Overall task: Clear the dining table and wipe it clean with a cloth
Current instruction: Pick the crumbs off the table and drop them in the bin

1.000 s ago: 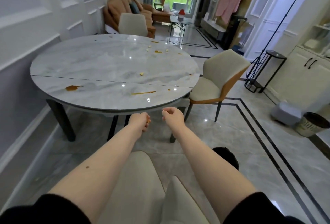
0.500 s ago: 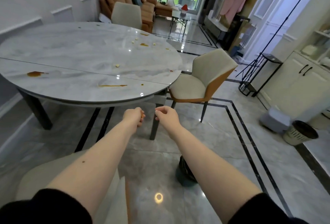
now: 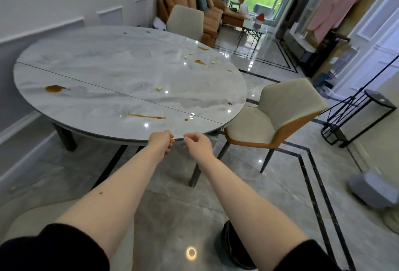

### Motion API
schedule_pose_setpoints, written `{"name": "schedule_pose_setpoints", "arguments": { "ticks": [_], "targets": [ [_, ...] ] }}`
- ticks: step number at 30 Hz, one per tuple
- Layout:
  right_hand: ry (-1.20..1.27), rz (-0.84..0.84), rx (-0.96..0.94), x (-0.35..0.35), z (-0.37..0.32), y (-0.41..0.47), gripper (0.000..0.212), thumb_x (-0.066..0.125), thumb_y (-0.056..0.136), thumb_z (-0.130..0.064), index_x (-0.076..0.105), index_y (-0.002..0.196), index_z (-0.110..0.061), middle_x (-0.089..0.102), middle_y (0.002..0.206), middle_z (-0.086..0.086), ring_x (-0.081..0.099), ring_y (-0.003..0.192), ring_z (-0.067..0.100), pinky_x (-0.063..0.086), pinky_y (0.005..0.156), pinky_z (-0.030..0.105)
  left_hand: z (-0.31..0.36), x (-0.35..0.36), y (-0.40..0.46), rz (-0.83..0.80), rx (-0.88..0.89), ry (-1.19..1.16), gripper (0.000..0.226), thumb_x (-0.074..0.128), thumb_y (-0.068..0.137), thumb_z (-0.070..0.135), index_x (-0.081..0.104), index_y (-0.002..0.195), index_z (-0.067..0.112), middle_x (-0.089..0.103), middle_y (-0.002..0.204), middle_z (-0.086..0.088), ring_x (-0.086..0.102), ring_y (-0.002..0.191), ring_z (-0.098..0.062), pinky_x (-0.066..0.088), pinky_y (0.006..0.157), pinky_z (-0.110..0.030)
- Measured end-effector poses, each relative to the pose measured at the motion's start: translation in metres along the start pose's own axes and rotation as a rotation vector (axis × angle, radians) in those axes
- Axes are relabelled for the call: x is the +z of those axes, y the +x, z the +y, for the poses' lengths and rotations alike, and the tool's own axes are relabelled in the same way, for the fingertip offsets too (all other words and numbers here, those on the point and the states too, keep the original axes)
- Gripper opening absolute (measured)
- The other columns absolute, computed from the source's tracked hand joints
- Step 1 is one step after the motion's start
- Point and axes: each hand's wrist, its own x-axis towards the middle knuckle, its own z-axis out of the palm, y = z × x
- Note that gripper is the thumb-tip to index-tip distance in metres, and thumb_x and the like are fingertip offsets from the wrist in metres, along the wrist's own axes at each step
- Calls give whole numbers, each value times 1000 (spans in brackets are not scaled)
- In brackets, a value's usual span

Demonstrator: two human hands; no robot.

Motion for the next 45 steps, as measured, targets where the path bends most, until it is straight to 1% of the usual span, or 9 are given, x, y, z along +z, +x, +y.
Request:
{"name": "schedule_pose_setpoints", "arguments": {
  "ticks": [4, 9, 20, 26, 28, 31, 34, 40, 45],
  "targets": [
    [10, -94, -34, -4, -9, 47, 21, 52, 92, -13, 62, 111, -10, 62, 100, 2, 60, 94, 18, 50, 87, 29, 24, 19, 29, 41, 0, -30, 23, 43, 88, 7, 48, 66, 8, 50, 64, -6, 34, 47, -13, 22, 32, -13],
    [10, -180, -63, -23, -24, 109, 21, 50, 92, -12, 61, 109, -8, 62, 94, 2, 59, 82, 16, 45, 62, 18, 49, 38, 69, 118, -41, -113, 21, 41, 88, 5, 46, 68, 9, 47, 63, -6, 30, 47, -13, 19, 30, -8],
    [22, -313, -62, -32, -45, 226, 22, 52, 92, -13, 59, 113, -10, 58, 95, 2, 55, 83, 17, 44, 55, 20, 102, 55, 140, 264, -11, -124, 20, 45, 90, 7, 50, 71, 7, 54, 66, -5, 32, 48, -14, 25, 33, -12],
    [-1, -309, -44, 2, -43, 298, 23, 52, 91, -13, 62, 111, -11, 62, 98, 1, 61, 89, 18, 49, 78, 27, 122, 53, 215, 272, 108, 79, 13, 44, 94, 10, 56, 91, 5, 57, 72, -5, 32, 51, -15, 26, 45, -22],
    [-41, -303, -45, 15, -42, 319, 21, 53, 91, -15, 63, 109, -13, 63, 99, 1, 62, 93, 19, 50, 82, 30, 128, 52, 241, 284, 174, 201, 15, 44, 94, 12, 56, 86, 6, 58, 80, -8, 38, 55, -15, 30, 48, -24],
    [-109, -280, -80, 41, -46, 359, 18, 54, 88, -15, 64, 103, -13, 62, 94, 0, 57, 87, 16, 45, 77, 26, 145, 47, 289, 293, 228, 346, 23, 49, 92, 16, 52, 70, 11, 60, 83, -10, 47, 61, -21, 36, 56, -27],
    [-221, -273, -138, 70, -54, 404, 20, 55, 86, -11, 64, 104, -8, 58, 92, 0, 54, 84, 15, 40, 74, 22, 156, 33, 342, 285, 213, 424, 13, 54, 90, 17, 56, 79, 10, 63, 91, -14, 58, 85, -29, 40, 71, -29],
    [-510, -380, -327, 126, -50, 458, 42, 53, 87, -1, 55, 127, -13, 48, 114, 13, 55, 98, 26, 37, 85, 21, 158, 8, 411, 277, 178, 548, 7, 55, 90, 17, 54, 87, 11, 61, 98, -11, 57, 98, -28, 36, 73, -26],
    [-636, -455, -330, 156, -42, 489, 52, 42, 94, -7, 37, 143, -22, 44, 125, 11, 50, 109, 30, 42, 97, 36, 155, 8, 445, 302, 198, 609, 13, 52, 91, 17, 59, 96, 8, 63, 102, -12, 58, 94, -27, 41, 75, -28]
  ]
}}
